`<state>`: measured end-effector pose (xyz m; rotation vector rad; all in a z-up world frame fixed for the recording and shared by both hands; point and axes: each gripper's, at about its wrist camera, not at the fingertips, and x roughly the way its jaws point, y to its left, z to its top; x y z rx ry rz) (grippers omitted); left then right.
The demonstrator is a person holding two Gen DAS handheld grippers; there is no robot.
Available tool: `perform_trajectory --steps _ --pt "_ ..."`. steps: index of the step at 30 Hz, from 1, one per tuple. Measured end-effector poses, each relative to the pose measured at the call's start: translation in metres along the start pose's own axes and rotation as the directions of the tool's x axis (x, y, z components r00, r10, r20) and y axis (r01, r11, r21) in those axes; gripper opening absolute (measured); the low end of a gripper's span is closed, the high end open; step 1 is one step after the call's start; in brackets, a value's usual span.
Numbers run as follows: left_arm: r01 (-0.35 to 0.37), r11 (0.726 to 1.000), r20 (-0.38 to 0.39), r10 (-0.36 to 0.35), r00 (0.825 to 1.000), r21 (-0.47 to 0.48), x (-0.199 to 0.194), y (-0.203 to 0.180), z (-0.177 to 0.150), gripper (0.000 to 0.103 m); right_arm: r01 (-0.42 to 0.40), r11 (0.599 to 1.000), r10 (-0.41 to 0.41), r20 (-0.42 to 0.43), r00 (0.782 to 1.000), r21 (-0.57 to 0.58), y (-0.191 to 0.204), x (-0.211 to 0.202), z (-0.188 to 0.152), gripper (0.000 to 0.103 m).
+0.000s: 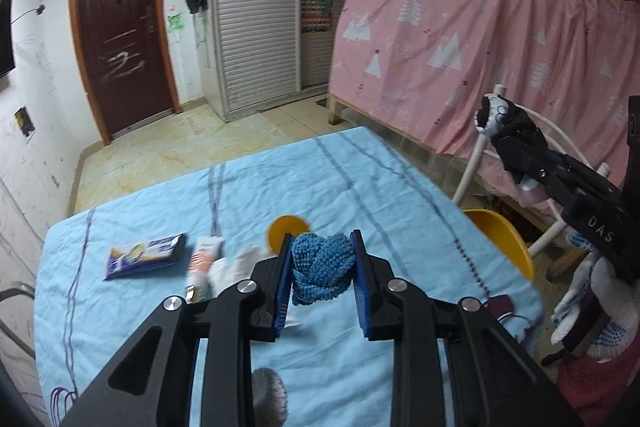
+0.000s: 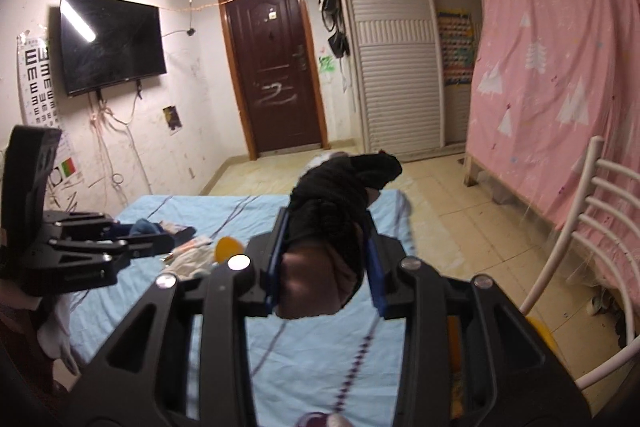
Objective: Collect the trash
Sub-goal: 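Carry the knit ball and glove over the yellow bin and open both tools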
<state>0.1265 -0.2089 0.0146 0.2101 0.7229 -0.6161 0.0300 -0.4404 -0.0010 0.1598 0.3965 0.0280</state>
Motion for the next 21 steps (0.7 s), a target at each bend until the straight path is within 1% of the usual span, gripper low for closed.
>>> perform_trajectory --steps 3,7,13,16,21 --pt "0.048 0.998 -0.008 -0.048 0.999 0.035 0.007 -0.026 0.010 0.018 0.047 0.999 -0.047 0.004 0.999 -0.006 -0.013 -0.007 0.001 0.033" --pt "0.104 0.991 -0.013 -0.103 0.995 0.087 0.018 -0.059 0.024 0.018 0.092 0.996 -0.092 0.005 0.996 0.018 -0.033 -0.016 0.003 0.033" --pt "0.202 0.964 -0.041 -0.197 0.979 0.172 0.038 -0.118 0.045 0.018 0.160 0.984 -0.161 0.003 0.987 0.080 -0.071 -0.028 0.001 0.033" --pt "0.234 0.951 -0.070 -0.225 0.972 0.203 0.052 -0.146 0.051 0.018 0.185 0.976 -0.186 0.000 0.982 0.117 -0.091 -0.032 0.000 0.033" --pt "0.274 0.935 -0.128 -0.250 0.960 0.227 0.078 -0.179 0.057 0.018 0.212 0.961 -0.215 -0.003 0.977 0.176 -0.120 -0.040 -0.004 0.034"
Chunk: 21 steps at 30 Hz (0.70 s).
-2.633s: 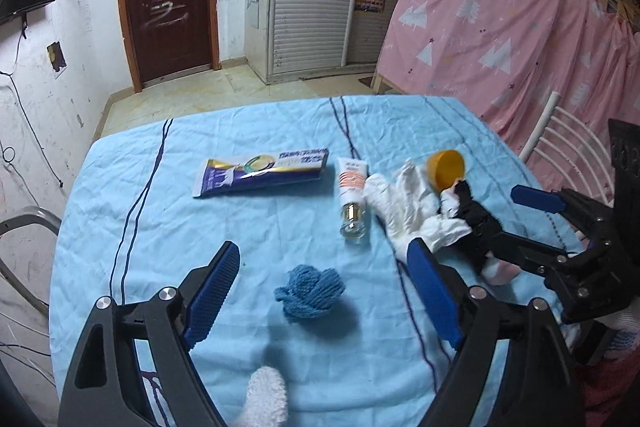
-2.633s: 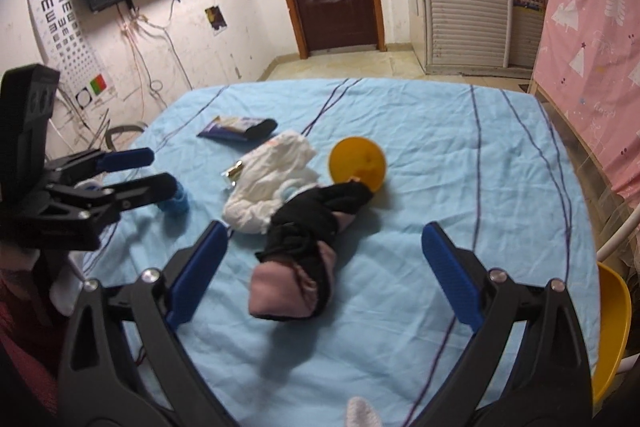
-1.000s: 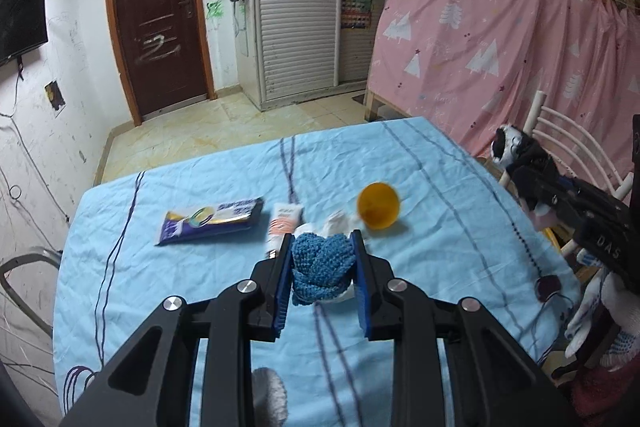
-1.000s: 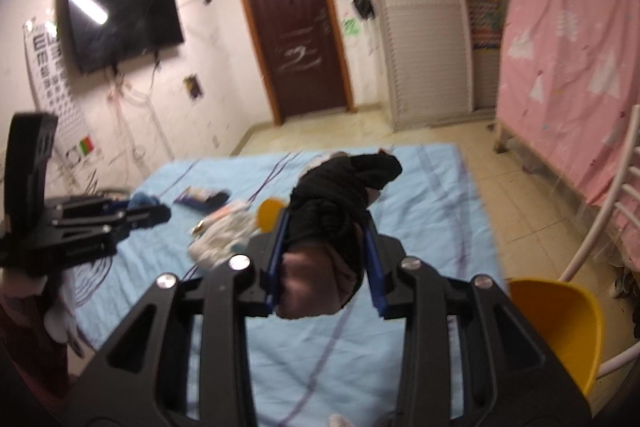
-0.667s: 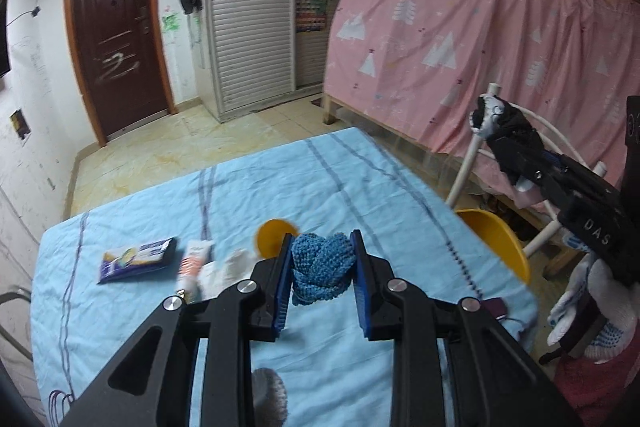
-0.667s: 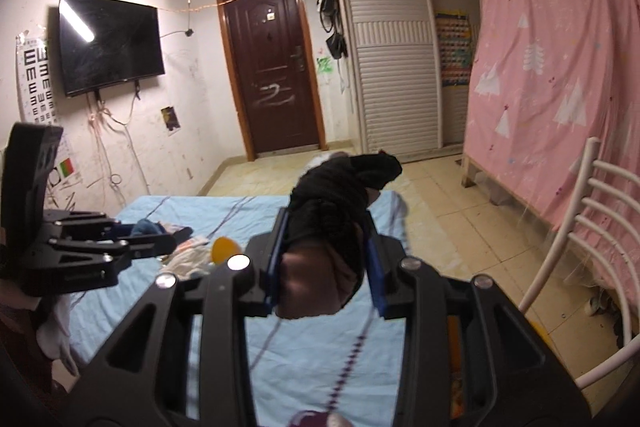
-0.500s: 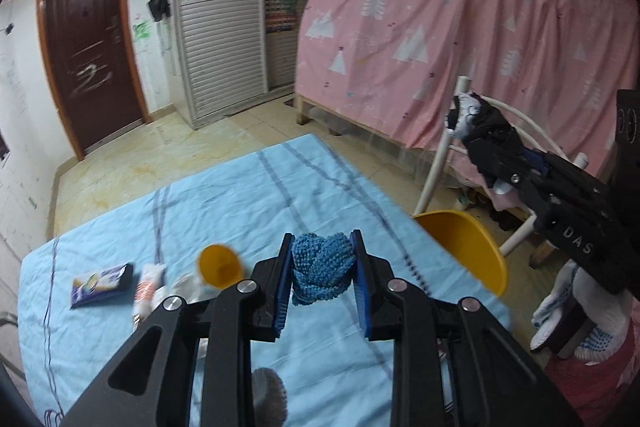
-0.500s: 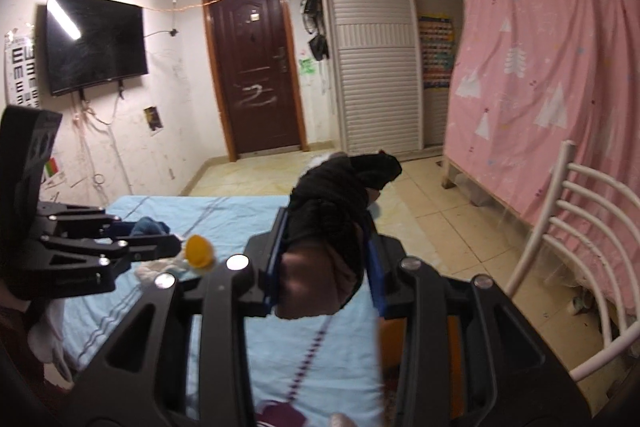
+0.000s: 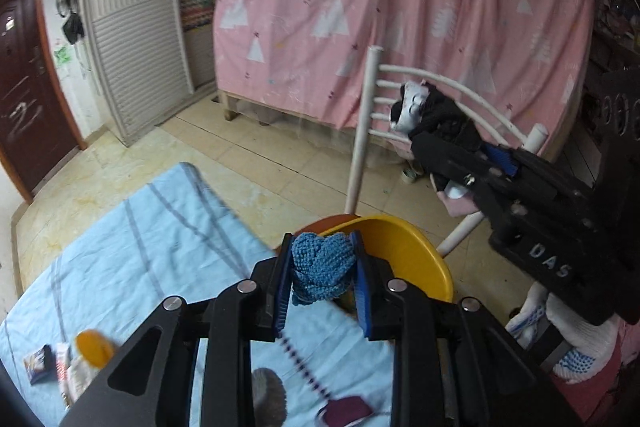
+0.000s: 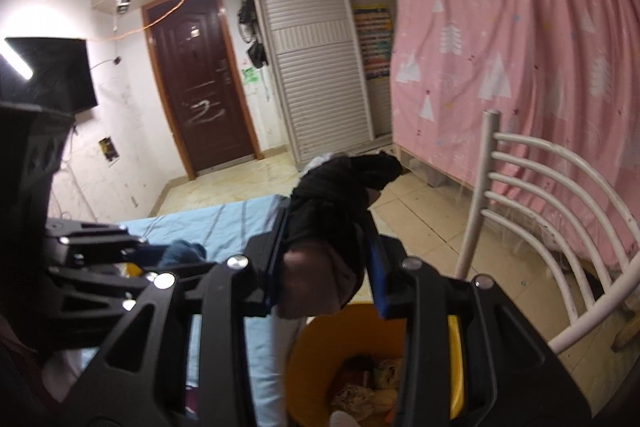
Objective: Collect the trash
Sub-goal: 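Carry the knit ball and glove over the yellow bin and open both tools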
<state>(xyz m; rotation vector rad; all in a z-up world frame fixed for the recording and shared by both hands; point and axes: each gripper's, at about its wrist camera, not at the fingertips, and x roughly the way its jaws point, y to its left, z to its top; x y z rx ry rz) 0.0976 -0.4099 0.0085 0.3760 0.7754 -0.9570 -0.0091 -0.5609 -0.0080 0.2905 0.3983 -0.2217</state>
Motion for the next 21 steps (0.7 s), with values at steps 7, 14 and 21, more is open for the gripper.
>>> perform_trajectory --steps 7,14,21 --pt "0.056 0.998 -0.077 -0.056 0.996 0.001 0.049 -0.017 0.012 0.019 0.016 0.998 -0.015 -0.021 1.000 0.064 -0.025 0.009 0.000 0.041" --pt "0.049 0.999 -0.120 -0.050 0.992 -0.011 0.083 -0.026 0.011 0.055 0.016 0.994 -0.015 -0.009 1.000 0.104 -0.033 0.009 0.000 0.056" --pt "0.022 1.000 -0.111 -0.022 0.994 0.002 0.081 -0.028 0.009 0.060 0.005 0.992 -0.006 0.009 1.000 0.129 -0.035 0.007 0.000 0.061"
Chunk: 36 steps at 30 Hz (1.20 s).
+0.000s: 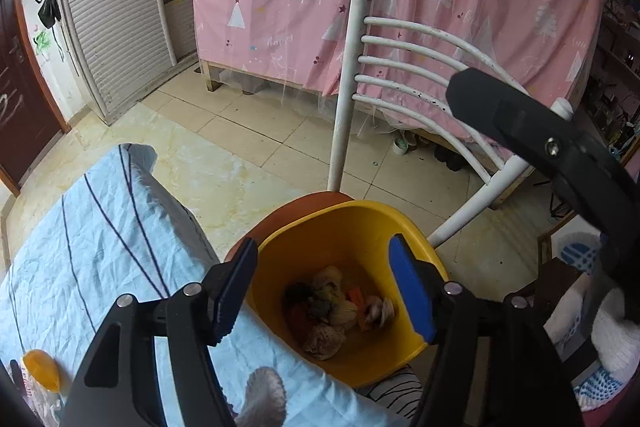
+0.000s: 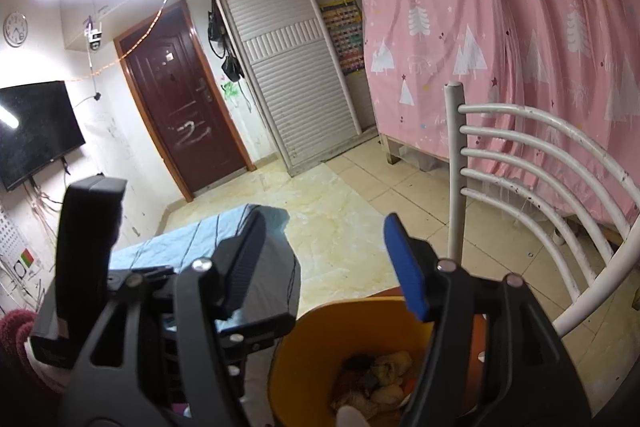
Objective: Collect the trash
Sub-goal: 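Carry the knit ball and glove over the yellow bin and open both tools, then move both tools back over the toothpaste box and orange cup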
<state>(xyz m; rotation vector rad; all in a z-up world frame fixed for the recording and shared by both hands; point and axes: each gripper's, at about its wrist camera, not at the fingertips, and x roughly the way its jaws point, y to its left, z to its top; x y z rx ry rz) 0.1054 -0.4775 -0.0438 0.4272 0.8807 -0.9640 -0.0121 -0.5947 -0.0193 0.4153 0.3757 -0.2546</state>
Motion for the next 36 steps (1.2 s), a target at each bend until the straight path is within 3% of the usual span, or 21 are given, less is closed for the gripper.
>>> perform_trajectory --steps 7,14,19,23,36 --pt "-0.044 0.999 0.021 0.044 0.999 -0.019 -0.015 0.015 -0.008 0.061 -0.023 1.000 0.023 0.002 1.000 -0.008 0.012 0.001 -0.004 0.069" --pt "-0.077 0.994 0.042 0.080 0.996 -0.075 -0.038 0.047 -0.019 0.061 -0.049 0.998 0.049 0.002 0.999 -0.046 0.033 0.002 -0.008 0.070" --pt "-0.100 0.989 0.074 0.108 0.991 -0.107 -0.062 0.071 -0.026 0.062 -0.076 0.995 0.077 0.008 0.997 -0.069 0.055 -0.002 -0.008 0.070" --pt "-0.119 0.985 0.096 0.131 0.987 -0.127 -0.078 0.088 -0.034 0.062 -0.087 0.992 0.087 -0.005 0.996 -0.093 0.074 0.001 -0.012 0.080" --pt "-0.140 0.968 0.147 0.172 0.974 -0.207 -0.116 0.140 -0.062 0.063 -0.137 0.967 0.128 -0.053 0.990 -0.214 0.151 0.007 -0.020 0.081"
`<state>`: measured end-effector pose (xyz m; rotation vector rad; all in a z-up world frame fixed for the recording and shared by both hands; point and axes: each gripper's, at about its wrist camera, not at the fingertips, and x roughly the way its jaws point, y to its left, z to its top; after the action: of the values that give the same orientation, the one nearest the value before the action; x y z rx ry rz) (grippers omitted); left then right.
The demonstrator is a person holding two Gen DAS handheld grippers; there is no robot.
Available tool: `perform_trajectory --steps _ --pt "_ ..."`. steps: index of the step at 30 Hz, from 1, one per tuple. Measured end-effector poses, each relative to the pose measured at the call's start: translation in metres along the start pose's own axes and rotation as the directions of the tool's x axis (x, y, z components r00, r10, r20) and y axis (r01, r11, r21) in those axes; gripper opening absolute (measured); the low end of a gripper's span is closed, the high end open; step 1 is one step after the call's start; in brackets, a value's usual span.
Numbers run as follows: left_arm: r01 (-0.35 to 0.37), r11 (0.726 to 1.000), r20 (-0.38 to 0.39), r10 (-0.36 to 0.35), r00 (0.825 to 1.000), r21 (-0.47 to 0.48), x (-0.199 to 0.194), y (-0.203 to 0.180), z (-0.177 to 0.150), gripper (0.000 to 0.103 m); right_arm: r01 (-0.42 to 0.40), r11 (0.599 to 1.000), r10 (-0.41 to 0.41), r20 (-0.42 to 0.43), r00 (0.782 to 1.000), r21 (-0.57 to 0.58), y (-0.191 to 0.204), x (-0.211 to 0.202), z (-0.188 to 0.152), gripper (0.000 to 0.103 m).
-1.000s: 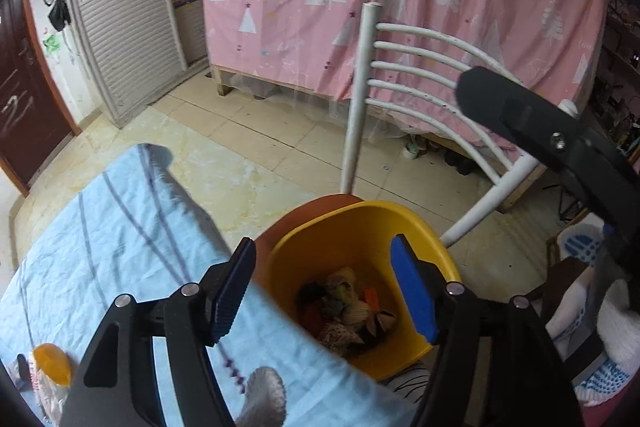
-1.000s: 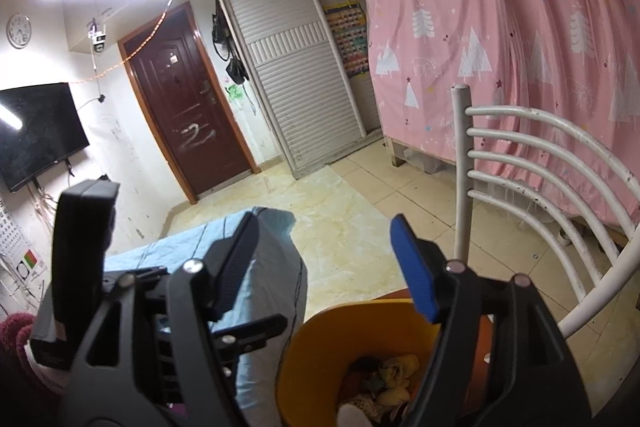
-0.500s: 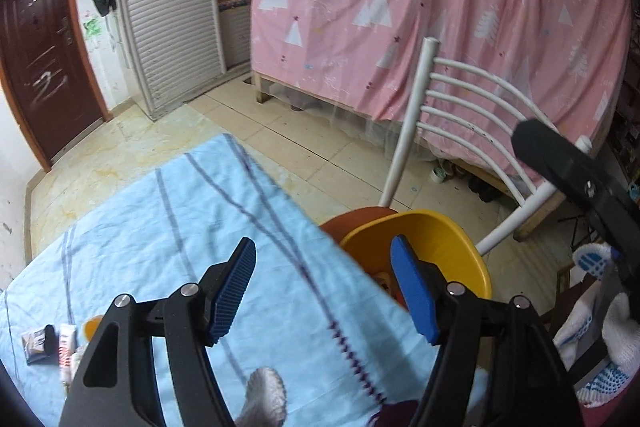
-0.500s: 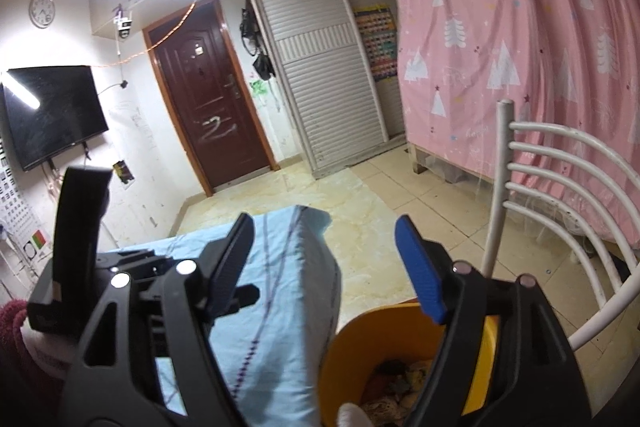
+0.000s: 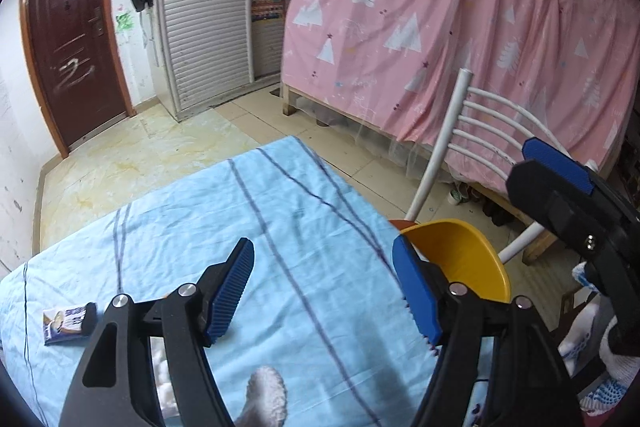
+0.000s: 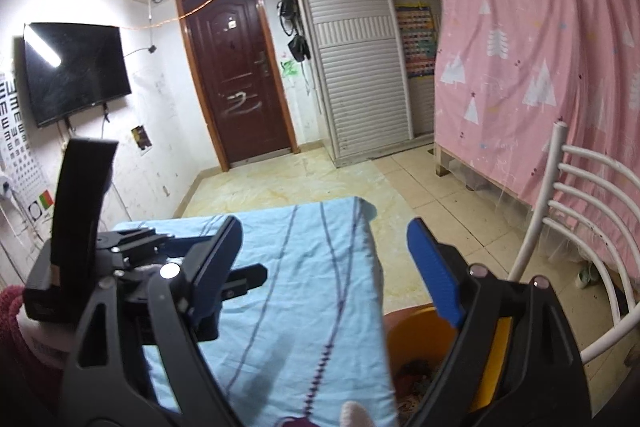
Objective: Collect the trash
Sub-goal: 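Move both tools back over the toothpaste box and orange cup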
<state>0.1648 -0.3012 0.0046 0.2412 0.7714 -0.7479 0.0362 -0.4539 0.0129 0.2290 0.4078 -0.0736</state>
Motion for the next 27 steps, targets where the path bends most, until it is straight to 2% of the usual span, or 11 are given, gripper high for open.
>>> perform_trajectory --steps 13,16,21,27 --pt "-0.087 0.988 0.034 0.092 0.995 -0.126 -0.023 0.085 -0.015 0.064 -0.044 0.995 0.041 -0.038 0.998 -0.085 0.059 0.020 0.008 0.092" --pt "-0.121 0.982 0.029 0.126 0.992 -0.147 -0.027 0.106 -0.018 0.066 -0.070 0.992 0.062 -0.073 0.995 -0.109 0.075 0.030 0.005 0.095" --pt "-0.189 0.968 -0.001 0.191 0.982 -0.167 -0.031 0.147 -0.023 0.070 -0.111 0.983 0.092 -0.136 0.986 -0.147 0.099 0.047 -0.003 0.095" --pt "-0.251 0.954 -0.040 0.248 0.968 -0.162 -0.032 0.178 -0.035 0.073 -0.159 0.975 0.124 -0.210 0.970 -0.158 0.117 0.073 -0.012 0.095"
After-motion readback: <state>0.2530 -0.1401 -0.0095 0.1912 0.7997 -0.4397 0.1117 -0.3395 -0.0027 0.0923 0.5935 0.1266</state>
